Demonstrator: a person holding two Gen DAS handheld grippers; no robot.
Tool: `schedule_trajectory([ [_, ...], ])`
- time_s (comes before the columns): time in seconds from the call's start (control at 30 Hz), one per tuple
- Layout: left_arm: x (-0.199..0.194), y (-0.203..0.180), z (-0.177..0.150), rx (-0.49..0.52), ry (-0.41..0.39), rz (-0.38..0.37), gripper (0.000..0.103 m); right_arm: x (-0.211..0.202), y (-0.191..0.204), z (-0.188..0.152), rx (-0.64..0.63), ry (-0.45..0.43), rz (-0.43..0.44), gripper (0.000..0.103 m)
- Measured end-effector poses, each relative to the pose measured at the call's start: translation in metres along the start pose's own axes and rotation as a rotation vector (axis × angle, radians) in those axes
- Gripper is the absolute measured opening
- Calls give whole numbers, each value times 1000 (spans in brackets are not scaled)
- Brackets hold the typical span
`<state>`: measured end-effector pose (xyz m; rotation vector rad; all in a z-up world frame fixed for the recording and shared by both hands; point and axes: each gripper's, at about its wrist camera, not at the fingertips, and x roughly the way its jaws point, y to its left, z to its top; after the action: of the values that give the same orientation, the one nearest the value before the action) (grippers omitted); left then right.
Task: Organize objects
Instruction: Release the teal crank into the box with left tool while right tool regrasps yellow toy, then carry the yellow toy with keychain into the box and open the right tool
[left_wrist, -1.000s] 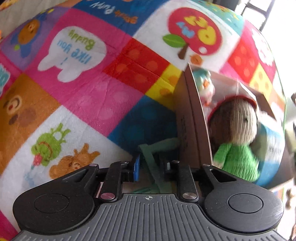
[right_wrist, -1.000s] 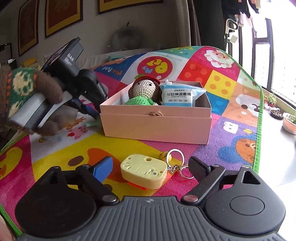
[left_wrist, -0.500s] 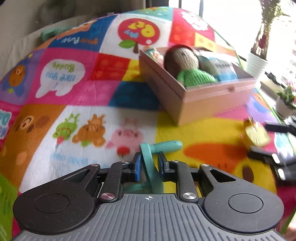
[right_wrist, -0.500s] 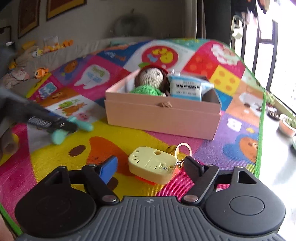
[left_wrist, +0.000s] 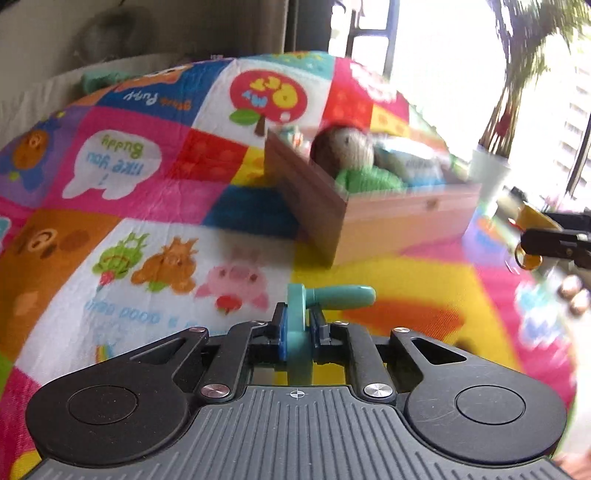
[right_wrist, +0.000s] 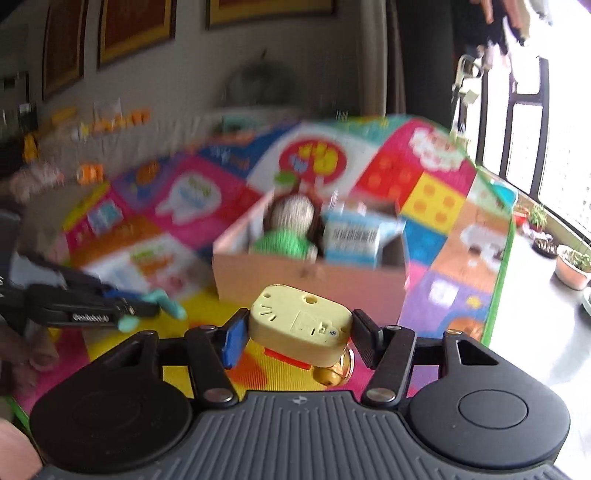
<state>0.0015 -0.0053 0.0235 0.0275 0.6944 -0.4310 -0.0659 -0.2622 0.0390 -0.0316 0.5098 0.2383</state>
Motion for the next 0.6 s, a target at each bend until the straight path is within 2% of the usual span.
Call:
schedule_trajectory([
  [0.13,-9,-9,39,-37,-72,-60,14,-16,-10,14,25,-74,-11,59],
  [0.27,0,-39,90,5,-160,-136,14,-19,-15,16,50,-105,-13,59],
  [0.33,18,-51,110,-13,-161,-190,14,-16,-17,14,66,-99,-5,59],
  [0.4,47,-59,122,-62,-113,-241,16,-14,-19,10,74,-93,-1,59],
  [0.5,81,-65,119,-73,-54,-205,16,-13,-22,5,84,-89,-7,59],
  [0.6,83,-58,108,-79,-107,-148,16,-10,-30,0,92,-79,-29,59],
])
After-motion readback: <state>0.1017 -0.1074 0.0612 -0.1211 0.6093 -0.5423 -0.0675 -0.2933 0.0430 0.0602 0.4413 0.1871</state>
